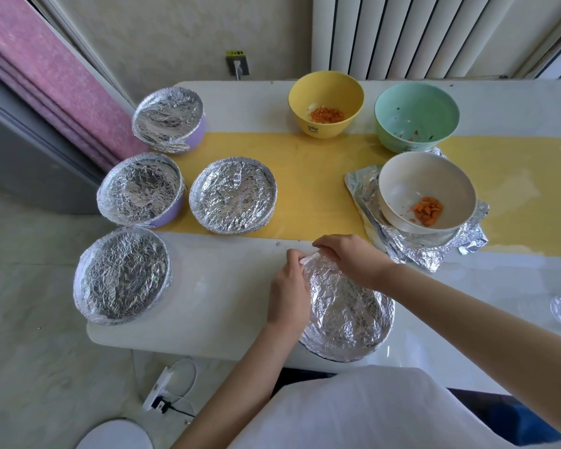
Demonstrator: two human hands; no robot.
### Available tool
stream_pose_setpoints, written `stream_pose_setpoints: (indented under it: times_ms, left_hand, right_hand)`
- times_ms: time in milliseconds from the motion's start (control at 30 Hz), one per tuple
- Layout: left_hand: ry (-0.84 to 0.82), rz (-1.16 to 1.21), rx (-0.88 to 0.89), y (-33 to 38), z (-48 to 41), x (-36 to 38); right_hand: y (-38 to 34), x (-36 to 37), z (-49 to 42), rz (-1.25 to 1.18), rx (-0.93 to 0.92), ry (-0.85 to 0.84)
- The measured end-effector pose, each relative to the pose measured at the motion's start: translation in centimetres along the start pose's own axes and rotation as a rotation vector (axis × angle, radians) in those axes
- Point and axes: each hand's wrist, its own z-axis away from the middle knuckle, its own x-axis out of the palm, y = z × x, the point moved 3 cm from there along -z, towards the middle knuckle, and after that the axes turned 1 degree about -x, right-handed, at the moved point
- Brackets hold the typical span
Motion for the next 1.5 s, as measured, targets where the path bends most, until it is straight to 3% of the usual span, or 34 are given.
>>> stream_pose_setpoints:
  times_ms: [200,600,733,933,1133,1333,1500]
  left_hand:
    - [0.013,0.026,-0.068,0.2,1.1,-0.2]
    - [0.037,0.046,-0.088,0.0,-0.5,0.3]
    - [0.031,0.056,-0.093,0.1,-0.4,0.4]
    - [0.051,0.056,-0.086,0.2,-0.3,0.4]
    - [0.044,0.042,-0.092,0.1,-0.3,0.6]
    - [0.039,0.042,-0.084,0.1,-0.3,0.5]
    - [-0.002,-0.009,-0.080,-0.1,-0.5,0.4]
  right_hand:
    - [1.4,0.3,0.9,0.008,0.063,0.127]
    - [0.9,-0.1,-0.3,0.190,0.059,-0.054]
    - [0.7,0.2,-0.4,0.096,0.050,-0.022]
    - [0.6,0.5,-0.5,0.228,0.048,-0.040]
    - [-0.7,0.4,-0.6,0.204,-0.035,-0.104]
    - [-1.2,0.2,-0.6,0.355,-0.059,-0.080]
    - [-1.4,0.3,-0.4,0.318,-0.094,-0.036]
